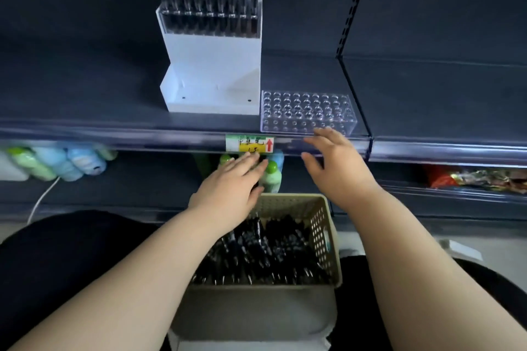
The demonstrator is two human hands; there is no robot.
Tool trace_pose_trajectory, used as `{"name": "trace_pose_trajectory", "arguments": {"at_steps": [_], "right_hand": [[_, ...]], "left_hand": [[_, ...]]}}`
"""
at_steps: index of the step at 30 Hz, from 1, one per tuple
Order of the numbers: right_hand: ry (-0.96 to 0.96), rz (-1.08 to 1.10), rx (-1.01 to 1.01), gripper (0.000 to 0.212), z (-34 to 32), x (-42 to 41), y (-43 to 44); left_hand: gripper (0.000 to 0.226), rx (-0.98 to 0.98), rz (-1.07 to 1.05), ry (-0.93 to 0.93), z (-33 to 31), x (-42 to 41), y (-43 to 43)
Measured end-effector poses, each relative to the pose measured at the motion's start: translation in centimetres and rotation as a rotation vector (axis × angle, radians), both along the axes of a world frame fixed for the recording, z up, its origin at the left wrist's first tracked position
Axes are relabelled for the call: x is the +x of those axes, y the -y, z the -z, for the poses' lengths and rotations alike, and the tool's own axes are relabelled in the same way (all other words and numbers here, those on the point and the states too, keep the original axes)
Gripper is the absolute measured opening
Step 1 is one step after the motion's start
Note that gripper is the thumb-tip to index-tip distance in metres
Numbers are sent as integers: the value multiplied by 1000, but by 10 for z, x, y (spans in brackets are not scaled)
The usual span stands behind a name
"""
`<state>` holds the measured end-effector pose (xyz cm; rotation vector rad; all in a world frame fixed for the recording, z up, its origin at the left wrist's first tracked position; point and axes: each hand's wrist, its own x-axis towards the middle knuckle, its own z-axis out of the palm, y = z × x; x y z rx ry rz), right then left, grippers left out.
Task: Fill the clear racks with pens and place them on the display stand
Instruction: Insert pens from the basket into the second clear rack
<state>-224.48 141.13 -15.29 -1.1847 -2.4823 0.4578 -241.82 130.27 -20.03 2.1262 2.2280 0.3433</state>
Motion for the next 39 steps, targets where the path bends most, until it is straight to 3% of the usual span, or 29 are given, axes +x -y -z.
{"name": "trace_pose_trajectory", "arguments": {"at_steps": [3,8,11,13,17,22,28,32,39], "right_hand": [[15,-20,-64,36,28,-4,27],[266,-18,-332,37,89,-14,69],[429,-81,-493,33,118,-22,90],[477,-73,-566,41,130,-27,97],[504,-96,-608,69,137,-32,94],[365,1,-631,29,138,-32,92],[372,145,-677,38,135,-36,85],[328,171,-785,38,122,-28,69],[25,140,-987,13,78,-13,61]], "left_hand": [[53,-93,-53,38,30,7,24],[45,-350,-185,154,83,17,56],[41,-486,-311,353,103,18,62],[38,-507,-393,518,104,16,63],[31,-525,-496,629,100,9,54],[19,-506,-429,494,101,7,57],[20,-433,-554,486,98,2,55],[18,-439,-680,661,85,-5,54],[39,-370,-709,1244,52,-5,59]]}}
